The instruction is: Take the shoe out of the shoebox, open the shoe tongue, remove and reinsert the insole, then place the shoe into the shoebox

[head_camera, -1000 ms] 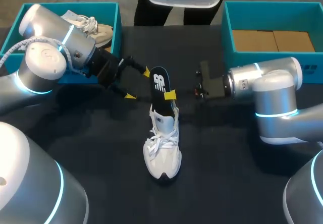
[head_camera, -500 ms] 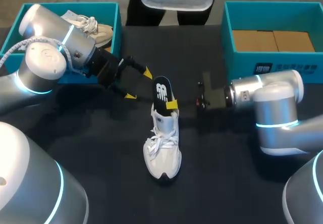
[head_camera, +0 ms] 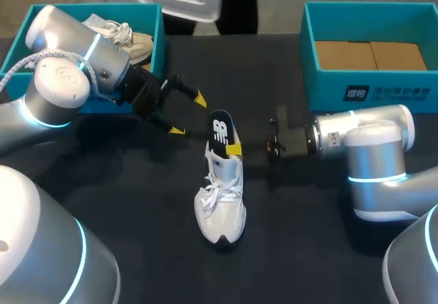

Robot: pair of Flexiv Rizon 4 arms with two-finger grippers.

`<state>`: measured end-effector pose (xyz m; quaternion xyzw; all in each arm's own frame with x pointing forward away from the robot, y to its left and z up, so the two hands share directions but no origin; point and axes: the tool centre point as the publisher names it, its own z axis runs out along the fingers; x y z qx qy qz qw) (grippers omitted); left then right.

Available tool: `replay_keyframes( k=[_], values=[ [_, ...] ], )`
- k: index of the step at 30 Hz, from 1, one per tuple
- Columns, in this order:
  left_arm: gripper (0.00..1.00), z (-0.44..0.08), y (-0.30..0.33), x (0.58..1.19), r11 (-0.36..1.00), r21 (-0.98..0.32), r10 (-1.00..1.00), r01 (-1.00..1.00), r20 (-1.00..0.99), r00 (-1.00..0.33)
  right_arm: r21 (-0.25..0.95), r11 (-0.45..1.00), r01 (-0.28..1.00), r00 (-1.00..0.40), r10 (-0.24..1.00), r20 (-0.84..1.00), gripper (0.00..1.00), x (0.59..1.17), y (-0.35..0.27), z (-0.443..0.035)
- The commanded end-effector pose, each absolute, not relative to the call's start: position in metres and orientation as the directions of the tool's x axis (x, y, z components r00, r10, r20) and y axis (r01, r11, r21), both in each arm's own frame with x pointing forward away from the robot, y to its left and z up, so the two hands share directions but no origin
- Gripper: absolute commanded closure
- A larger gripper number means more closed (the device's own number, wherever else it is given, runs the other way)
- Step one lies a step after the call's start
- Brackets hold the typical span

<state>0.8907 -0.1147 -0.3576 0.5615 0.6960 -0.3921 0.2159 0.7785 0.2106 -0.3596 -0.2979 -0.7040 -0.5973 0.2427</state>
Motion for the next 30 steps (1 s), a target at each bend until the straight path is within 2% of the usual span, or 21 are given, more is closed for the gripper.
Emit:
replay_keyframes(
  k=[1, 4, 5, 6, 7, 8, 10, 30],
  values=[
    [0.0, -0.358, -0.115, 0.891, 0.062, -0.303, 0.613, 0.951, -0.741, -0.276, 0.697, 0.108, 0.709, -0.705, 0.13, 0.697, 1.0, 0.777, 0.21, -0.362],
    [0.0, -0.358, -0.115, 0.891, 0.062, -0.303, 0.613, 0.951, -0.741, -0.276, 0.709, 0.108, 0.696, -0.717, 0.125, 0.685, 1.0, 0.779, 0.211, -0.359],
    [0.0, -0.358, -0.115, 0.891, 0.062, -0.303, 0.613, 0.951, -0.741, -0.276, 0.712, 0.106, 0.694, -0.72, 0.124, 0.683, 0.93, 0.78, 0.211, -0.358],
    [0.0, -0.358, -0.115, 0.891, 0.062, -0.303, 0.613, 0.951, -0.741, -0.276, 0.714, 0.106, 0.692, -0.721, 0.123, 0.682, 0.77, 0.781, 0.211, -0.356],
    [0.0, -0.358, -0.115, 0.891, 0.062, -0.303, 0.613, 0.951, -0.741, -0.276, 0.714, 0.106, 0.692, -0.722, 0.122, 0.681, 0.77, 0.782, 0.211, -0.356],
    [0.0, -0.358, -0.115, 0.891, 0.062, -0.303, 0.613, 0.951, -0.741, -0.276, 0.72, 0.107, 0.686, -0.728, 0.12, 0.675, 0.66, 0.783, 0.212, -0.353],
    [0.0, -0.358, -0.115, 0.891, 0.062, -0.303, 0.613, 0.951, -0.741, -0.276, 0.724, 0.106, 0.681, -0.732, 0.118, 0.671, 0.58, 0.785, 0.212, -0.35],
    [0.0, -0.358, -0.115, 0.891, 0.062, -0.303, 0.613, 0.951, -0.741, -0.276, 0.743, 0.11, 0.661, -0.751, 0.114, 0.651, 0.58, 0.807, 0.216, -0.331]
  ],
)
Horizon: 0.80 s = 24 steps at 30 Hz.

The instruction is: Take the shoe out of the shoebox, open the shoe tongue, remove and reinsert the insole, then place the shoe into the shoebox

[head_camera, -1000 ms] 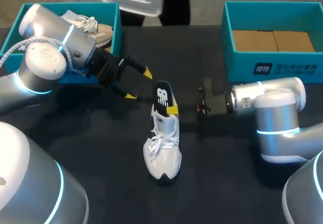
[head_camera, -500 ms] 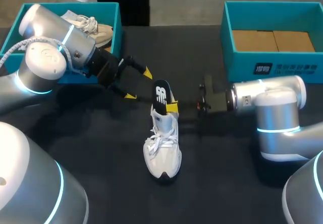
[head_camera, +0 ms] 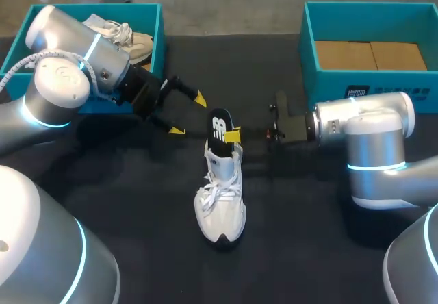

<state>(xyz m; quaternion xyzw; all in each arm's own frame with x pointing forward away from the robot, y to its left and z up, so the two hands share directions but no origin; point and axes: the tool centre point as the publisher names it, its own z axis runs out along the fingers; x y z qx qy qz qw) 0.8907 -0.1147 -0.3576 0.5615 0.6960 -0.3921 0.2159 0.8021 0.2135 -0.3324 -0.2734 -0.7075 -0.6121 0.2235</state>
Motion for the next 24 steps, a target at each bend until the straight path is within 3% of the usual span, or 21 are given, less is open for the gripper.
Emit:
replay_keyframes(
  k=[1, 17, 20, 23, 24],
  values=[
    [0.0, -0.358, -0.115, 0.891, 0.062, -0.303, 0.613, 0.951, -0.741, -0.276, 0.743, 0.109, 0.66, -0.751, 0.115, 0.65, 0.58, 0.808, 0.216, -0.331],
    [0.0, -0.358, -0.115, 0.891, 0.062, -0.303, 0.613, 0.951, -0.741, -0.276, 0.746, 0.109, 0.657, -0.751, 0.188, 0.633, 0.66, 0.823, 0.22, -0.32],
    [0.0, -0.358, -0.115, 0.891, 0.062, -0.303, 0.613, 0.951, -0.741, -0.276, 0.744, 0.11, 0.659, -0.748, 0.198, 0.633, 0.75, 0.825, 0.222, -0.32],
    [0.0, -0.358, -0.115, 0.891, 0.062, -0.303, 0.613, 0.951, -0.741, -0.276, 0.738, 0.114, 0.665, -0.743, 0.21, 0.636, 1.0, 0.826, 0.223, -0.321],
    [0.0, -0.358, -0.115, 0.891, 0.062, -0.303, 0.613, 0.951, -0.741, -0.276, 0.738, 0.114, 0.665, -0.742, 0.211, 0.637, 1.0, 0.826, 0.223, -0.322]
  ],
)
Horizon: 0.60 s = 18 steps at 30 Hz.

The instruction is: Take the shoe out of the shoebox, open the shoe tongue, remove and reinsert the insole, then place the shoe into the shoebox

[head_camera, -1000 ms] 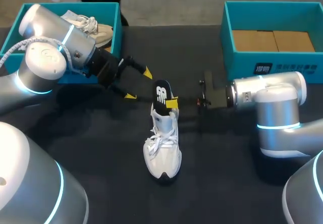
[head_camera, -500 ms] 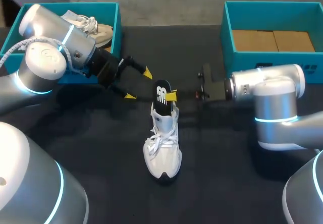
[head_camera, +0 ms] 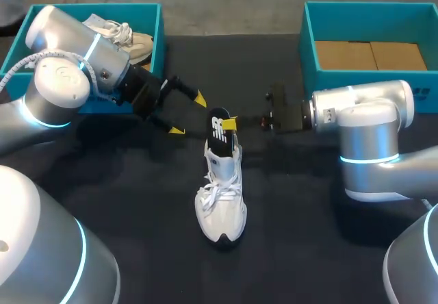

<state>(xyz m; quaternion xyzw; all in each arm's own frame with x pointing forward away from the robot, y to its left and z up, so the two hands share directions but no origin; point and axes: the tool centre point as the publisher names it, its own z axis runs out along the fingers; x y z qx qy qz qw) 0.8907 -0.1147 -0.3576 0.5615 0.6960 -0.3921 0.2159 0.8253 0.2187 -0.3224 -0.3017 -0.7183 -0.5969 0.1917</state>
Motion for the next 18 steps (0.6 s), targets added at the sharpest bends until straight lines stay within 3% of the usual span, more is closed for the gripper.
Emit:
replay_keyframes(
  k=[1, 18],
  values=[
    [0.0, -0.358, -0.115, 0.891, 0.062, -0.303, 0.613, 0.951, -0.741, -0.276, 0.737, 0.114, 0.666, -0.741, 0.212, 0.637, 1.0, 0.825, 0.223, -0.322],
    [0.0, -0.358, -0.115, 0.891, 0.062, -0.303, 0.613, 0.951, -0.741, -0.276, 0.721, 0.112, 0.683, -0.724, 0.227, 0.651, 1.0, 0.807, 0.221, -0.338]
  ],
)
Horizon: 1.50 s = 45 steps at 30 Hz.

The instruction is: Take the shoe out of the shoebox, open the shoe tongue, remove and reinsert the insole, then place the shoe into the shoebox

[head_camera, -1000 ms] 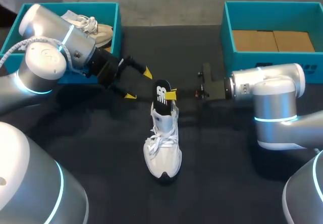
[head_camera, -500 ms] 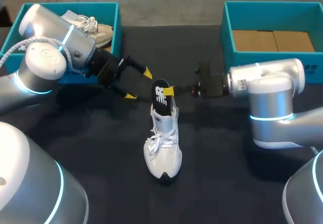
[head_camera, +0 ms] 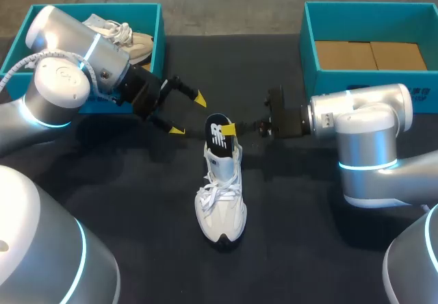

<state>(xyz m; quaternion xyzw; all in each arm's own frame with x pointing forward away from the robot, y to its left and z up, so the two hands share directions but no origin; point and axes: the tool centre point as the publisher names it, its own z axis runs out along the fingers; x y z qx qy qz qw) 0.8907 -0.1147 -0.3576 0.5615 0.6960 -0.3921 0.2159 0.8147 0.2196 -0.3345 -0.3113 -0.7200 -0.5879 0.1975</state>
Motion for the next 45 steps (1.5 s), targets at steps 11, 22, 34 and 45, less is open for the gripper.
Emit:
replay_keyframes(
  k=[11, 22, 34, 45],
  values=[
    [0.0, -0.358, -0.115, 0.891, 0.062, -0.303, 0.613, 0.951, -0.741, -0.276, 0.691, 0.119, 0.713, -0.696, 0.247, 0.675, 1.0, 0.793, 0.223, -0.354],
    [0.0, -0.358, -0.115, 0.891, 0.062, -0.303, 0.613, 0.951, -0.741, -0.276, 0.67, 0.129, 0.731, -0.675, 0.277, 0.684, 1.0, 0.79, 0.221, -0.358],
    [0.0, -0.358, -0.115, 0.891, 0.062, -0.303, 0.613, 0.951, -0.741, -0.276, 0.702, 0.111, 0.703, -0.698, 0.296, 0.652, 0.64, 0.8, 0.22, -0.346],
    [0.0, -0.358, -0.115, 0.891, 0.062, -0.303, 0.613, 0.951, -0.741, -0.276, 0.726, 0.098, 0.681, -0.716, 0.296, 0.632, 0.56, 0.817, 0.223, -0.34]
  ],
)
